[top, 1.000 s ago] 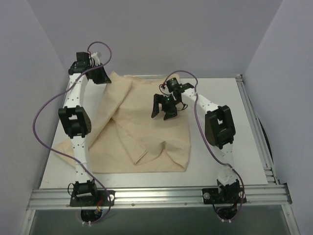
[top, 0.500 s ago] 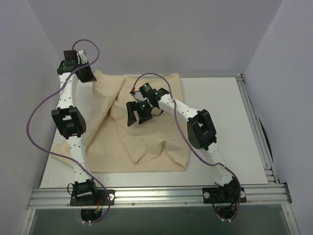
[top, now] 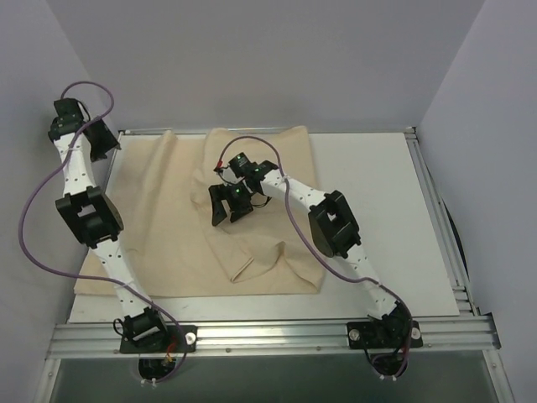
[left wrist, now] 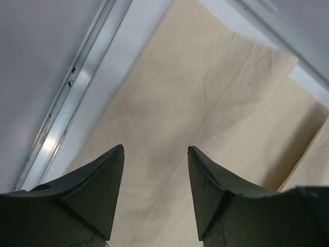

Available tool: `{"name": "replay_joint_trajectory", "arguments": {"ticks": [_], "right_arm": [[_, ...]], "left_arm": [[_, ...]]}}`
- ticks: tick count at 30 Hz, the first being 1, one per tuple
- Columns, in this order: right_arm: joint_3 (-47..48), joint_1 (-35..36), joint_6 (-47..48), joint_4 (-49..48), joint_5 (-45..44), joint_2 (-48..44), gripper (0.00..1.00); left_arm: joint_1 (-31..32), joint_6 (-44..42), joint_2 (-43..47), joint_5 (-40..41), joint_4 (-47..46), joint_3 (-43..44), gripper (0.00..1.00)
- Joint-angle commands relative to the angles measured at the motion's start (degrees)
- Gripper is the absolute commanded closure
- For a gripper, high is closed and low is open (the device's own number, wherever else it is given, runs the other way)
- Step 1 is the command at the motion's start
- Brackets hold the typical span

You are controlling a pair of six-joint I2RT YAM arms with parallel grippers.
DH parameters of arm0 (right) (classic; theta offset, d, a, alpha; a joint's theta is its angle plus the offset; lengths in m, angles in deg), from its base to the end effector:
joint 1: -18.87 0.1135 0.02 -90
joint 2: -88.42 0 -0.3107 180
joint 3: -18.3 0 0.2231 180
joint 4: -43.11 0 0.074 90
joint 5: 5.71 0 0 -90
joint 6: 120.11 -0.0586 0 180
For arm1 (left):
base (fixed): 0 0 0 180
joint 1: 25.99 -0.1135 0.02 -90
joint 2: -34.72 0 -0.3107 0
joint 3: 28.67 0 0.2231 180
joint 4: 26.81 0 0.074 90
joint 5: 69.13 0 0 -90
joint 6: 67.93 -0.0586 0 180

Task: Open and lay out the surgical kit
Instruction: Open the surgical kit at the center of the board.

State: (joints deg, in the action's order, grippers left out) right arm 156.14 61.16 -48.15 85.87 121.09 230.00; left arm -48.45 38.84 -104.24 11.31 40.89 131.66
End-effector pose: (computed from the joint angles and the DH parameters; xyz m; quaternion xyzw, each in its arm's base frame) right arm 0.3975 0.4090 0.2043 -0.2995 0.8371 0.4302 0.1567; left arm 0.5149 0.2023 0.3035 -0.2813 0.8818 -0.0589 0.3740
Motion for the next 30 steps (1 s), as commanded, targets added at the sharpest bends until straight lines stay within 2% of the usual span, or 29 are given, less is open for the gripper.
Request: {"name": "replay_joint_trajectory", "arguments": {"ticks": [1, 2, 5, 9, 11, 12, 14, 15, 16, 18, 23, 29, 30], "right_arm": [[2.39, 2.01, -0.24, -0.18, 1.7, 1.15, 0.25], [2.39, 2.71, -0.15, -0.09, 1.7, 1.59, 0.26], [2.13, 3.77, -0.33, -0.26, 2.05, 2.03, 0.3], [2.48, 4.91, -0.76, 0.09, 0.92, 2.03, 0.42], [3.18, 4.74, -0.59, 1.93, -2.15, 1.08, 0.56], [3.1, 4.22, -0.5, 2.02, -4.52, 0.63, 0.69], [1.96, 3.34, -1.03, 1.94, -6.38, -1.03, 0.8], [1.78, 2.64, -1.46, 1.85, -6.47, -1.22, 0.97], [1.69, 1.41, -1.99, 2.11, -6.3, -1.39, 1.0], [2.83, 0.35, -2.0, 3.6, -7.52, -2.09, 1.0], [-0.58, -4.91, -2.26, 6.32, -17.36, -12.8, 1.0], [-12.0, -14.4, -2.61, 13.44, -30.01, -29.12, 1.0], [-14.2, -18.08, -2.7, 14.41, -30.46, -31.34, 1.0]], "left_arm": [[3.99, -0.68, 9.74, 5.94, 1.78, -7.07, 0.38], [4.52, -1.21, 11.67, 8.83, 0.39, -11.61, 0.38], [6.46, -2.27, 17.92, 12.63, -1.73, -17.36, 0.34], [7.51, 0.62, 24.5, 10.98, -5.86, -28.06, 0.34], [8.39, 1.5, 25.05, 9.57, -6.22, -29.23, 0.34], [8.74, 1.85, 24.88, 7.21, -5.52, -29.24, 0.34], [10.06, 2.82, 24.7, 5.53, -3.85, -29.67, 0.35], [10.59, 3.61, 25.05, 4.21, -3.58, -30.2, 0.35], [11.2, 4.05, 25.57, 4.03, -3.58, -31.07, 0.36], [13.04, 4.93, 28.19, 4.29, -4.1, -35.2, 0.37], [15.95, 4.67, 33.91, 2.97, -5.16, -44.33, 0.37], [18.76, 5.28, 38.67, 1.57, -7.09, -53.92, 0.39], [18.94, 5.55, 38.85, 1.22, -7.27, -56.02, 0.39]]}}
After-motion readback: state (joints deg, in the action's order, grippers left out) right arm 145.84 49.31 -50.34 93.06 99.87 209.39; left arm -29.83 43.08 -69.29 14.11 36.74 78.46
